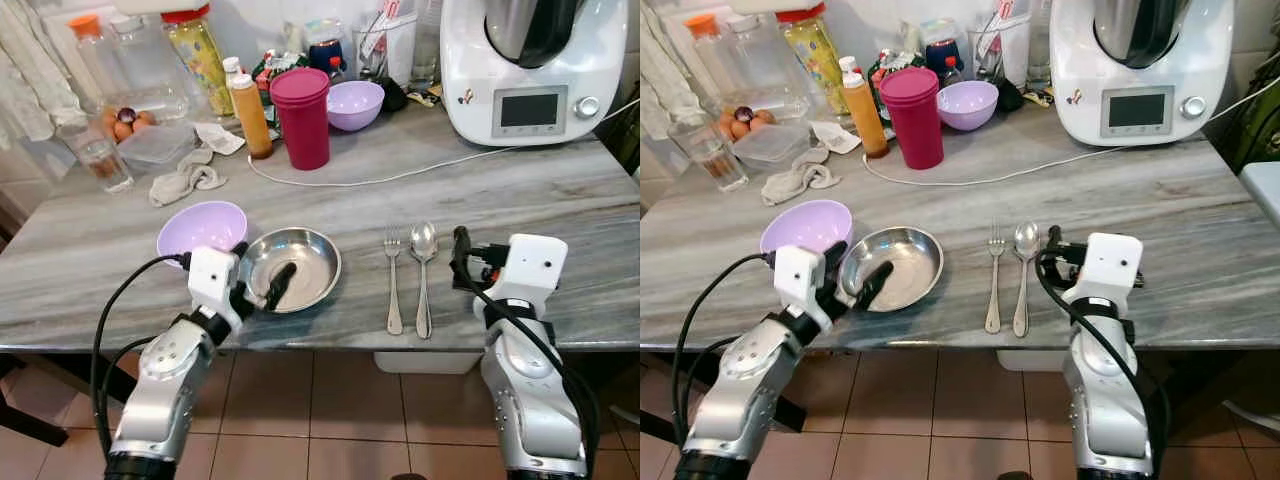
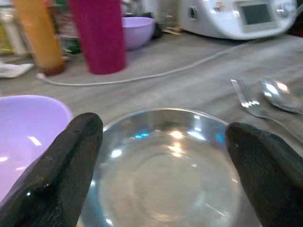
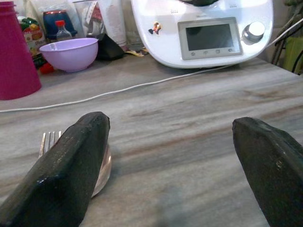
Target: Setting the table
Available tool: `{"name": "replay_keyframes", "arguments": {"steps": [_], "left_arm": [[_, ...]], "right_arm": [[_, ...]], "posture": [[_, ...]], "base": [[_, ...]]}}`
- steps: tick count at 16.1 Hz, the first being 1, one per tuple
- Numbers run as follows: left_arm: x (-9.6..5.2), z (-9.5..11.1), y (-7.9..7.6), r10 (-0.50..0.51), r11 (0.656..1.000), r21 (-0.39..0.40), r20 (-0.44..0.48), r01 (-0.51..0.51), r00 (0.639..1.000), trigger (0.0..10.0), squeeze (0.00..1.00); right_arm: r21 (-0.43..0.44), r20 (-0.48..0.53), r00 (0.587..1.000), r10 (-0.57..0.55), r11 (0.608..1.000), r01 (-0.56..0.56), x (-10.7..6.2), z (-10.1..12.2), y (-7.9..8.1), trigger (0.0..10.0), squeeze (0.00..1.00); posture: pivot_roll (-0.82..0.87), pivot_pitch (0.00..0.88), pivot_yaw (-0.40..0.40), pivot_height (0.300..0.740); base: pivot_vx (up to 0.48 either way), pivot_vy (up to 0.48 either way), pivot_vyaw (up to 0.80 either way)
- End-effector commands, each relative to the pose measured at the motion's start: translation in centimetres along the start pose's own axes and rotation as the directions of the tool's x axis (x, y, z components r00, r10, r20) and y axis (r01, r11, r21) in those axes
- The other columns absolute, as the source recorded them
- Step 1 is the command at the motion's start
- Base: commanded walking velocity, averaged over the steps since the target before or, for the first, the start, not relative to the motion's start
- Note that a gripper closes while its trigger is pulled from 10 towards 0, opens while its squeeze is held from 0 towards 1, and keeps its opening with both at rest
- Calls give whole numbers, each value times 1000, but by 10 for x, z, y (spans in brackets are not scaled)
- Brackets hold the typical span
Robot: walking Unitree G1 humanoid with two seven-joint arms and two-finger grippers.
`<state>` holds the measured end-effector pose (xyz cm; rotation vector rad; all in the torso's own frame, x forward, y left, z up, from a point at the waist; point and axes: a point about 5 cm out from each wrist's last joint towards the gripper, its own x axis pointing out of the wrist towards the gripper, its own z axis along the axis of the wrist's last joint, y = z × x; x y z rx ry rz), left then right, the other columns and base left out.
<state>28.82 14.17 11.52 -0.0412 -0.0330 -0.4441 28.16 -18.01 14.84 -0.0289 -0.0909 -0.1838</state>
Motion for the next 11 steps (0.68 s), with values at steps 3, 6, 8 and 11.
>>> {"name": "replay_keyframes", "arguments": {"steps": [3, 6, 8, 11], "left_arm": [[0, -8, 2, 108, 994, 25, -47, -106, 993, 10000, 0], [1, -6, 4, 202, 978, 50, -38, -200, 979, 10000, 0], [1, -4, 6, 227, 972, 64, -30, -224, 974, 10000, 0], [2, -4, 5, 240, 969, 65, -32, -238, 970, 10000, 0]], "right_arm": [[31, -7, 1000, 6, 1000, -6, -3, 1, 4, 10000, 0], [35, -9, 1000, 29, 999, -29, -7, 1, 9, 10000, 0], [21, -6, 999, 40, 999, -40, -6, 1, 9, 10000, 0], [15, 2, 999, 36, 999, -36, -3, 3, 7, 10000, 0]], "posture": [[-335, 0, 141, 740], [-330, 4, 133, 740], [-328, 4, 131, 740], [-328, 4, 130, 740]], "base": [[0, 0, -462], [0, 0, -721], [0, 0, -712], [0, 0, -708]]}}
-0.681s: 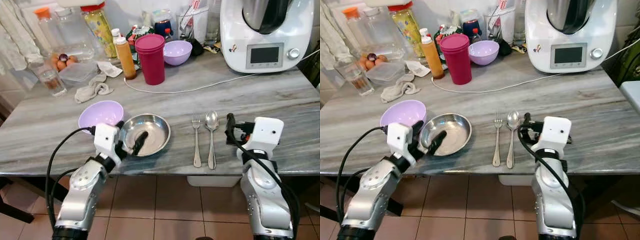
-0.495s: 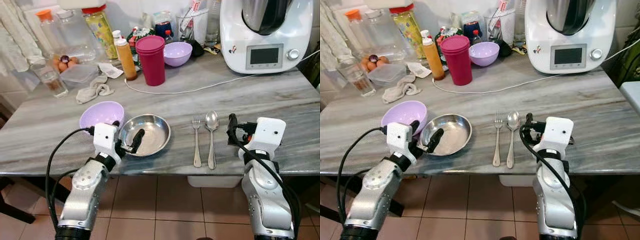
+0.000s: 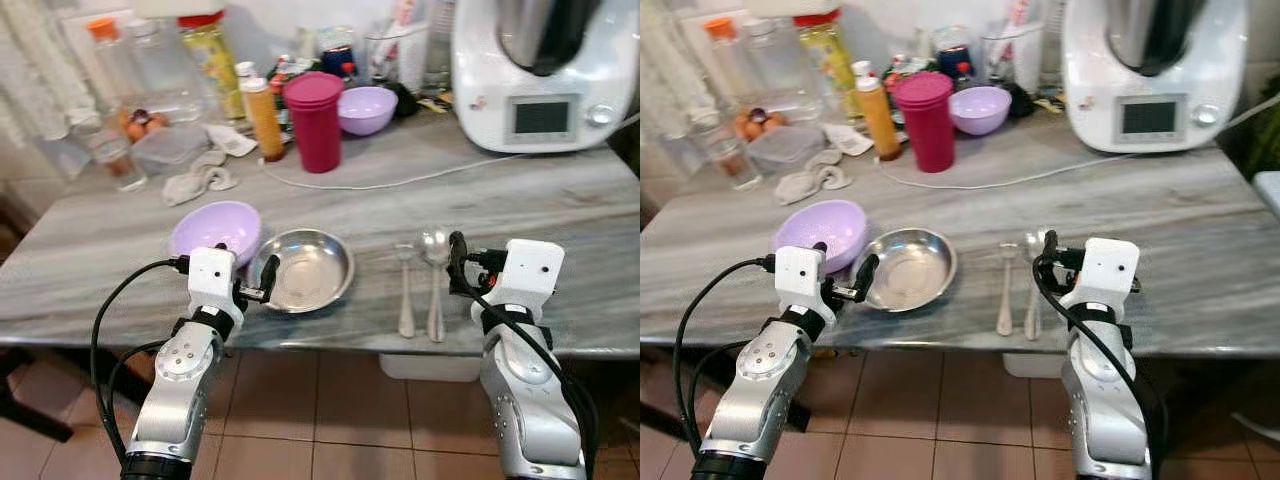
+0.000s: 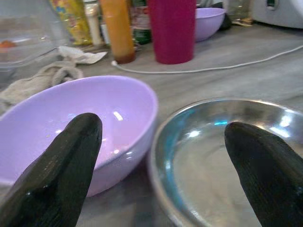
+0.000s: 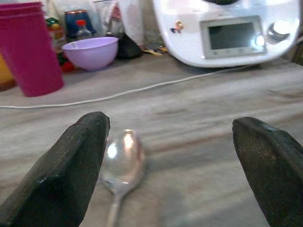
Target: Setting the table
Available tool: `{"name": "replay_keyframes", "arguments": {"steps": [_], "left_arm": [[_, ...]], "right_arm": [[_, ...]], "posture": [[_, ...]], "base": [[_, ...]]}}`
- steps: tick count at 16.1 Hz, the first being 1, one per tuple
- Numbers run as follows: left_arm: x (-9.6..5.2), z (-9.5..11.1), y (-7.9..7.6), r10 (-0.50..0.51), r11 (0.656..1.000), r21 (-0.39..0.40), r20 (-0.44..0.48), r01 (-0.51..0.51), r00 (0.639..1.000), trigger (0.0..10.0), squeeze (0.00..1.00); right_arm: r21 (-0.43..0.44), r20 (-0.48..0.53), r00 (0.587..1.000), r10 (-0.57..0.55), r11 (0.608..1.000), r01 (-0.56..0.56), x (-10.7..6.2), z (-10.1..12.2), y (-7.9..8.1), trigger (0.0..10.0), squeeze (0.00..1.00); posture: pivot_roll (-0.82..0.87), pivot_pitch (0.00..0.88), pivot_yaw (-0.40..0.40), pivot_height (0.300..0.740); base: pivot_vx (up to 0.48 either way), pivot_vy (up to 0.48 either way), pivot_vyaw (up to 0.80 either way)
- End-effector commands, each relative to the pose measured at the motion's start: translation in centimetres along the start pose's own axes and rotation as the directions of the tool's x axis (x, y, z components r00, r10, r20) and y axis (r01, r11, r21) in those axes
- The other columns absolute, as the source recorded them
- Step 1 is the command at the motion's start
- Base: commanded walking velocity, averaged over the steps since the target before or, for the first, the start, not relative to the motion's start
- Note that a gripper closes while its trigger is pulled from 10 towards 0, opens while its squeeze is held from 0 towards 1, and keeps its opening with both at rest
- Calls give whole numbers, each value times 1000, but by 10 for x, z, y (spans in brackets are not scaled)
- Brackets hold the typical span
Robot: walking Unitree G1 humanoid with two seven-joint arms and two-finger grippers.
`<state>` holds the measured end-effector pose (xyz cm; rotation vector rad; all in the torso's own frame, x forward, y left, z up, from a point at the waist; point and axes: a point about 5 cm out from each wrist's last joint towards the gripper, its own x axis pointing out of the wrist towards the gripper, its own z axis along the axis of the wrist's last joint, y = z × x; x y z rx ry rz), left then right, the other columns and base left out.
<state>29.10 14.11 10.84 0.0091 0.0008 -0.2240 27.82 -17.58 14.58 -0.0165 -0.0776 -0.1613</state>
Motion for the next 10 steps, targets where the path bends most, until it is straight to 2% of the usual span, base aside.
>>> {"name": "replay_keyframes", "arguments": {"steps": [1, 3, 6, 10], "left_arm": [[0, 2, 4, 22, 1000, 16, 2, -22, 1000, 10000, 0], [0, 1, 7, 59, 997, 40, 5, -60, 998, 10000, 0], [-2, 2, 21, 163, 985, 55, 24, -164, 986, 10000, 0], [-19, 2, 37, 260, 961, 83, 44, -263, 965, 10000, 0]], "right_arm": [[1, 16, 1000, 13, 1000, -13, 1, 6, 3, 10000, 0], [-12, 26, 999, 23, 1000, -23, 0, 5, 4, 10000, 0], [-14, 44, 997, 68, 998, -68, 0, 7, 10, 10000, 0], [-21, 50, 987, 151, 988, -151, 8, 9, 23, 10000, 0]], "posture": [[-328, 4, 130, 740], [-326, 7, 126, 740], [-298, 0, 96, 740], [-236, 0, 58, 740]], "base": [[0, 0, -606], [0, 0, 0], [0, 0, 0], [0, 0, 0]]}}
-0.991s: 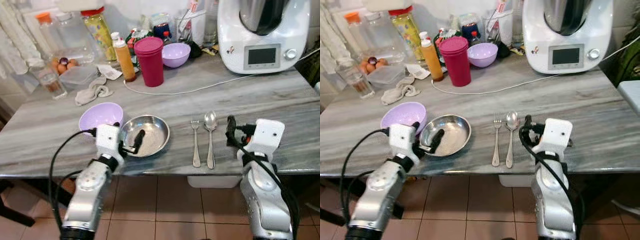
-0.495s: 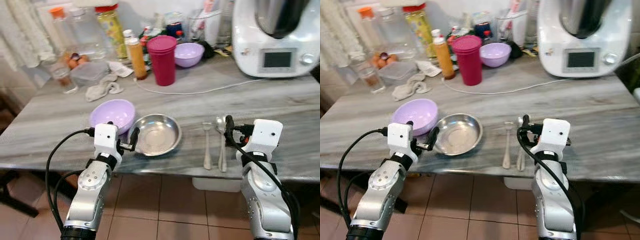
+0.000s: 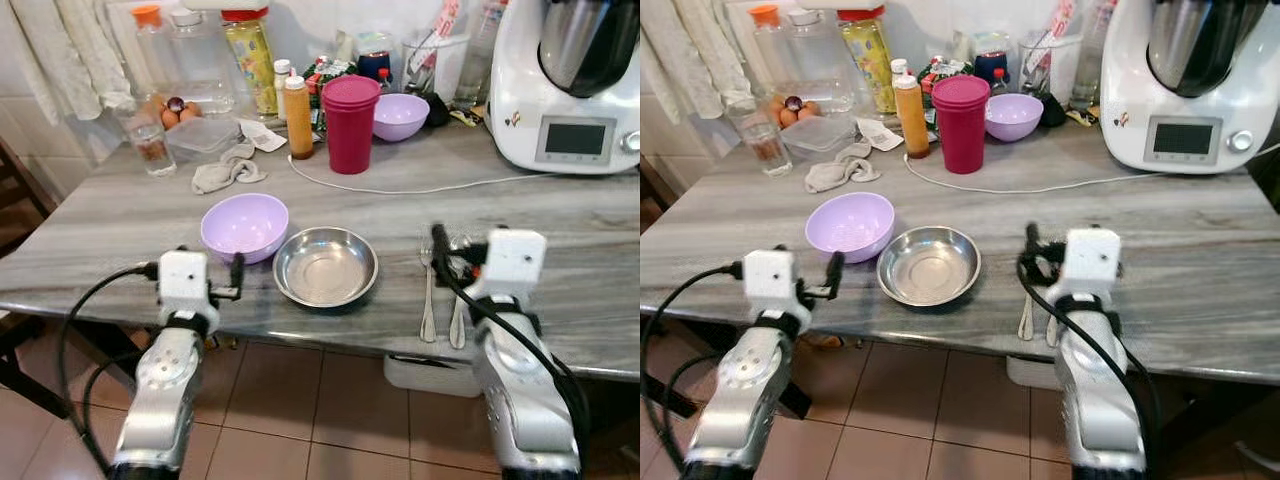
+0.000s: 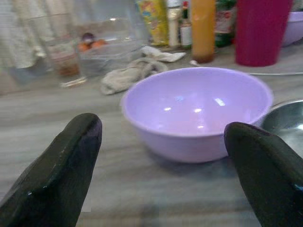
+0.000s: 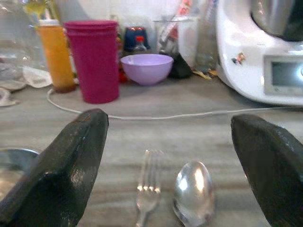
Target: Setting the table
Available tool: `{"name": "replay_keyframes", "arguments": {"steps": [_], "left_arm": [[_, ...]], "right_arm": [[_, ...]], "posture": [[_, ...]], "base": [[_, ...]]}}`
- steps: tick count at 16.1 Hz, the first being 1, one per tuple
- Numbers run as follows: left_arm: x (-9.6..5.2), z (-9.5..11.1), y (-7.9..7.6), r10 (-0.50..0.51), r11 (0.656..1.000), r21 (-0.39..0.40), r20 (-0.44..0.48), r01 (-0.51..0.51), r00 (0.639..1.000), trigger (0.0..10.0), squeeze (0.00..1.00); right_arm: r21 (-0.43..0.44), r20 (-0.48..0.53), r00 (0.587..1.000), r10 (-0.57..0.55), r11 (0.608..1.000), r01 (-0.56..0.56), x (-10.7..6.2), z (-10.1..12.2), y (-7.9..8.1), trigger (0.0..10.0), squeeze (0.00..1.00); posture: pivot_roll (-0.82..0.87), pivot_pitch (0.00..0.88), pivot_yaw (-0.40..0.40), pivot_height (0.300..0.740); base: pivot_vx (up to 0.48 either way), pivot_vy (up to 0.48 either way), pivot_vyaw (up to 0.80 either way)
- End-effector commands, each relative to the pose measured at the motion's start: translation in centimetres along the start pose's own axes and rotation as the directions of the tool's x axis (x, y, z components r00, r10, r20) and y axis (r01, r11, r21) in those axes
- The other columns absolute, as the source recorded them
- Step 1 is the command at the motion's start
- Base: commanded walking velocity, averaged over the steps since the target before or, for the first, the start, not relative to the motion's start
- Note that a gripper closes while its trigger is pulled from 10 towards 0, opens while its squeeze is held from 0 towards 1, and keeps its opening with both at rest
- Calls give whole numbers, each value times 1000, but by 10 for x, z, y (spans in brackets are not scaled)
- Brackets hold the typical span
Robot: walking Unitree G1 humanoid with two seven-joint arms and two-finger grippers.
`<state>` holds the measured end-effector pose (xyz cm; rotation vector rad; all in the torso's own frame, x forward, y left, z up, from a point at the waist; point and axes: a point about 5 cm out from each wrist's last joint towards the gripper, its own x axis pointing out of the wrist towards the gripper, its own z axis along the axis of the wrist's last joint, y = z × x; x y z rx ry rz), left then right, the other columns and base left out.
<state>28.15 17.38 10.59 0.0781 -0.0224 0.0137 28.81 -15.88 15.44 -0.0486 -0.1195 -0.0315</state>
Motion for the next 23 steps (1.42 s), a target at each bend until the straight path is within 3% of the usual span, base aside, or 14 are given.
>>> {"name": "replay_keyframes", "arguments": {"steps": [1, 5, 8, 14, 23], "left_arm": [[-4, 3, 13, 59, 998, 36, 23, -60, 998, 10000, 0], [-14, -2, 22, 102, 993, 52, 8, -102, 995, 10000, 0], [-19, -5, 27, 113, 991, 75, -2, -112, 994, 10000, 0], [-14, -6, 25, 102, 992, 79, -18, -101, 995, 10000, 0], [-7, -6, 19, 58, 995, 81, -31, -55, 998, 10000, 0]], "right_arm": [[7, 11, 999, 34, 999, -34, 5, 2, 6, 10000, 0], [11, 14, 998, 60, 998, -60, 8, 2, 12, 10000, 0], [15, 2, 999, 43, 999, -43, 4, -3, 8, 10000, 0], [14, -5, 1000, 23, 1000, -22, 2, -5, 3, 10000, 0], [33, 5, 1000, -6, 999, 6, -1, -3, -1, 10000, 0]], "posture": [[-217, 0, 49, 740], [-196, 0, 38, 740], [-201, 0, 44, 740], [-216, 0, 55, 740], [-251, 0, 77, 740]], "base": [[0, 0, 0], [0, 0, 0], [0, 0, 0], [0, 0, -264], [-296, 0, 0]]}}
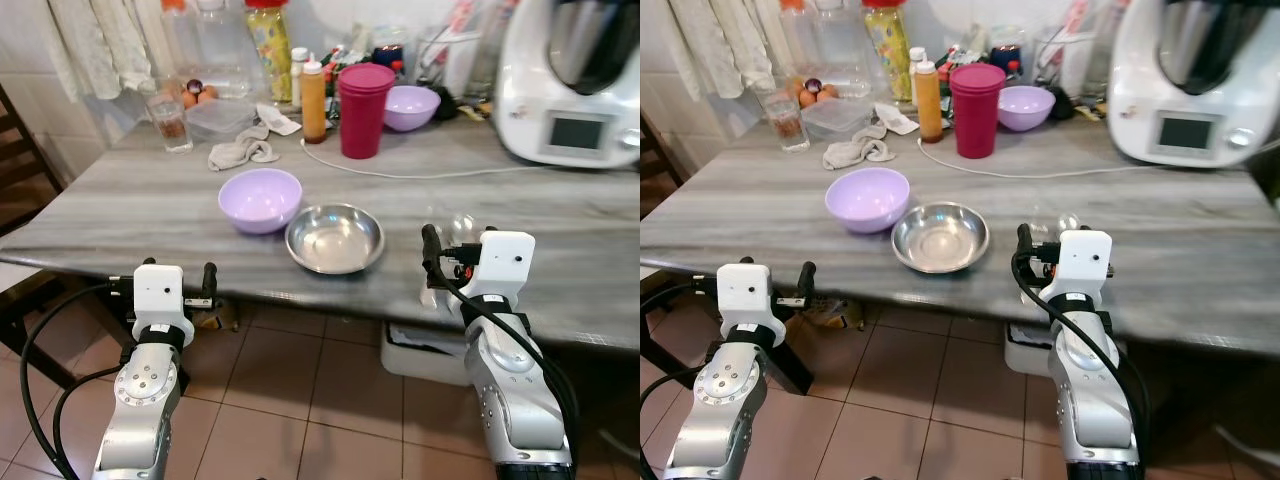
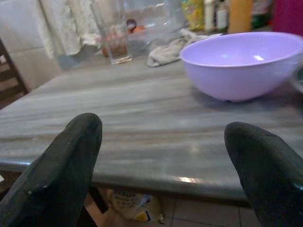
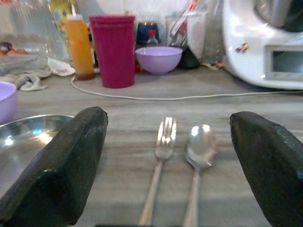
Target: Setting the table
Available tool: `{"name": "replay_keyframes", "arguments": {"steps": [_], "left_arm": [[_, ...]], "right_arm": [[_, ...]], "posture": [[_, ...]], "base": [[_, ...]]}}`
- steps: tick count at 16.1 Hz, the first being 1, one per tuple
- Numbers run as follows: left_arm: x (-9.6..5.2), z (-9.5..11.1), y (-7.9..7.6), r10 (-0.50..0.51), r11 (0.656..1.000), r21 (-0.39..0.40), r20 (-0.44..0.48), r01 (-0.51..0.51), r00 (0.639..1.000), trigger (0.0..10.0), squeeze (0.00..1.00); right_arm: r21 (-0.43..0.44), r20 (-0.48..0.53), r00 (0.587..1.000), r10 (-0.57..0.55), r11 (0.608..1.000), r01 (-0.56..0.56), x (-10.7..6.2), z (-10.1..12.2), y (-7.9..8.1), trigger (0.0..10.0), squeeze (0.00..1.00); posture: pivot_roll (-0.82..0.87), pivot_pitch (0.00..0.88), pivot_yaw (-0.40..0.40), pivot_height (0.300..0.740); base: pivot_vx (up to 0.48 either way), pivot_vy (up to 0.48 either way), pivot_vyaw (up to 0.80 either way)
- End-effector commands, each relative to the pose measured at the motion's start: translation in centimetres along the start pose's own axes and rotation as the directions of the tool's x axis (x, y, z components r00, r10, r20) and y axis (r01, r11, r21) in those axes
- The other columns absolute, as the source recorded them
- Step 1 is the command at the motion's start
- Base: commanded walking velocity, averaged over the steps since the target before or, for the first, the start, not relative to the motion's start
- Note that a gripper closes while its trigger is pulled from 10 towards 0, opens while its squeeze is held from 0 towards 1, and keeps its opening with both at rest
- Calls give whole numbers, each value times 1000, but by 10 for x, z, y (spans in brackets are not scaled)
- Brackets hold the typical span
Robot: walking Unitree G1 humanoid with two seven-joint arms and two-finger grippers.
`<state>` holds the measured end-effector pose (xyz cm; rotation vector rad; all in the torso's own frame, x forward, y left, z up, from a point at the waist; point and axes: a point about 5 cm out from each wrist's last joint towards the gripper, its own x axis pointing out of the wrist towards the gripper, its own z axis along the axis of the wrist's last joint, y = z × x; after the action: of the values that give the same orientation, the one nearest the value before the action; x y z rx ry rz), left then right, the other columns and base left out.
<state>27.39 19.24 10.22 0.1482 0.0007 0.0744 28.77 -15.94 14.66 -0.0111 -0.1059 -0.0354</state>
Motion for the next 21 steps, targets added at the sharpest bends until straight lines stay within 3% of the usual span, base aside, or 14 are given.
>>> {"name": "replay_keyframes", "arguments": {"steps": [1, 5, 9, 12, 16, 18, 21], "left_arm": [[1, -1, 1, -3, 1000, 10, -9, 3, 1000, 10000, 0], [2, -1, 0, -15, 1000, 14, -7, 15, 1000, 10000, 0], [4, 0, -1, -33, 999, 18, -6, 33, 999, 10000, 0], [5, 0, -2, -44, 999, 19, -7, 44, 999, 10000, 0], [6, 1, -3, -52, 998, 24, 6, 52, 999, 10000, 0], [6, 8, -7, -121, 993, 6, 63, 121, 991, 10000, 0], [8, 9, -9, -144, 990, -4, 54, 144, 988, 10000, 0]], "right_arm": [[-9, 23, 1000, 0, 1000, 0, 0, 5, -1, 10000, 0], [-4, -5, 999, -42, 999, 42, 2, 1, -5, 10000, 0], [-67, 4, 997, -72, 995, 72, 2, -1, -7, 10000, 0], [-10, -36, 996, -82, 997, 81, -1, -4, -9, 10000, 0], [-18, -29, 996, -81, 997, 80, -2, -4, -8, 10000, 0], [-12, -26, 996, -80, 997, 80, -2, -3, -8, 10000, 0], [-15, -26, 997, -79, 997, 78, -3, -3, -8, 10000, 0]], "posture": [[-252, 0, 80, 740], [-253, 0, 88, 740], [-258, 0, 93, 740], [-267, 0, 101, 740], [-267, 0, 101, 740], [-272, 0, 106, 740], [-272, 0, 106, 740]], "base": [[-311, 0, 0], [-314, 0, 0], [-324, 0, 0], [-330, 0, 0], [-318, 0, 0], [0, 0, 0], [0, 0, 0]]}}
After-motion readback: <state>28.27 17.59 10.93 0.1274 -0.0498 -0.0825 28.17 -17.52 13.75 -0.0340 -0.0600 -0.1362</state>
